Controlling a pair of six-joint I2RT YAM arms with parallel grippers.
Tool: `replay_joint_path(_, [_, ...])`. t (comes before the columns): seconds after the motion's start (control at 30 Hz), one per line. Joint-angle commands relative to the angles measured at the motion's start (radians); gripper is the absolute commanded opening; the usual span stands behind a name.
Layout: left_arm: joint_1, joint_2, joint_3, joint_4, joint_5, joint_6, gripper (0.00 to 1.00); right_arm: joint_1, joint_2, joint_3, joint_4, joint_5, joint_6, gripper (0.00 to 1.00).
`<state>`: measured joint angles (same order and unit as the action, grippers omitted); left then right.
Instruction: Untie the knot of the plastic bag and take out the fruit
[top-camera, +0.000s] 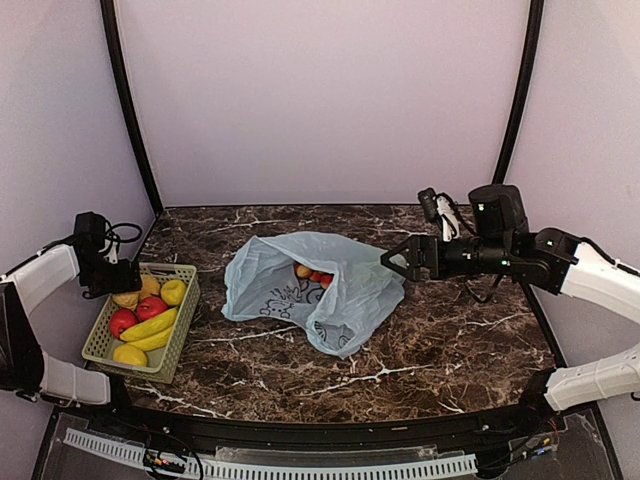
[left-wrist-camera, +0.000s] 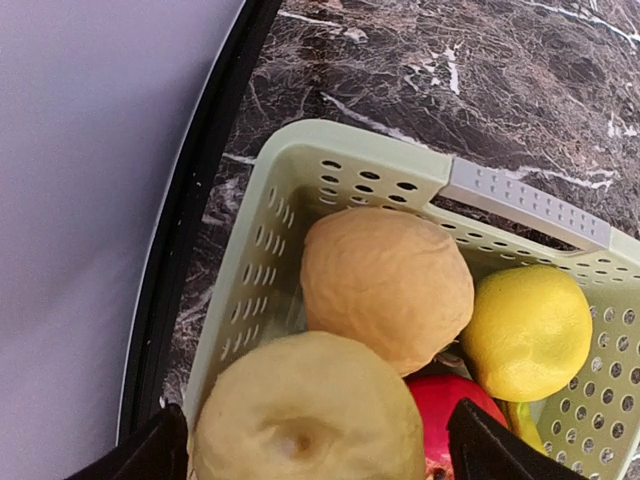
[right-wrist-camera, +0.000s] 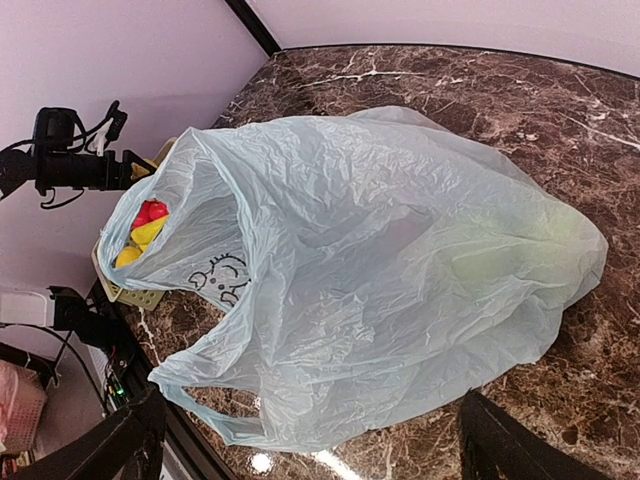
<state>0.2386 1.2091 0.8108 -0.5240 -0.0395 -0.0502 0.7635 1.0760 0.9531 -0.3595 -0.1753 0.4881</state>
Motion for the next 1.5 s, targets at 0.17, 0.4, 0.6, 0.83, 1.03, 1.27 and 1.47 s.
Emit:
replay_joint_path(0.17, [0.005, -0.056, -0.024, 0.002, -0.043, 0.018, 0.96, -0.007, 0.006, -0.021, 0.035, -0.016, 0.030, 0.99])
replay_joint_path(0.4, [0.003, -0.122, -0.028, 0.020, -0.037, 0.019, 0.96, -0.007, 0.010, -0.017, 0.040, -0.023, 0.038, 0.99])
replay_joint_path(0.6, [-0.176, -0.198, 0.054, 0.030, 0.019, 0.075, 0.92, 0.032, -0.012, 0.006, 0.057, -0.053, -0.056, 0.97])
replay_joint_path(0.83, [-0.427, -0.132, 0.211, -0.003, 0.310, 0.055, 0.91, 0.095, 0.108, 0.092, -0.018, 0.053, -0.085, 0.96])
replay_joint_path(1.03, [-0.554, -0.070, 0.203, 0.106, 0.594, -0.072, 0.91, 0.168, 0.253, 0.166, -0.020, 0.109, -0.042, 0.96])
replay_joint_path(1.27, [-0.576, -0.007, 0.116, 0.237, 0.750, -0.165, 0.93, 0.232, 0.425, 0.342, -0.153, 0.294, -0.028, 0.98])
replay_joint_path(1.47, [-0.593, 0.092, 0.162, 0.203, 0.737, -0.047, 0.91, 0.234, 0.524, 0.436, -0.187, 0.319, -0.031, 0.99])
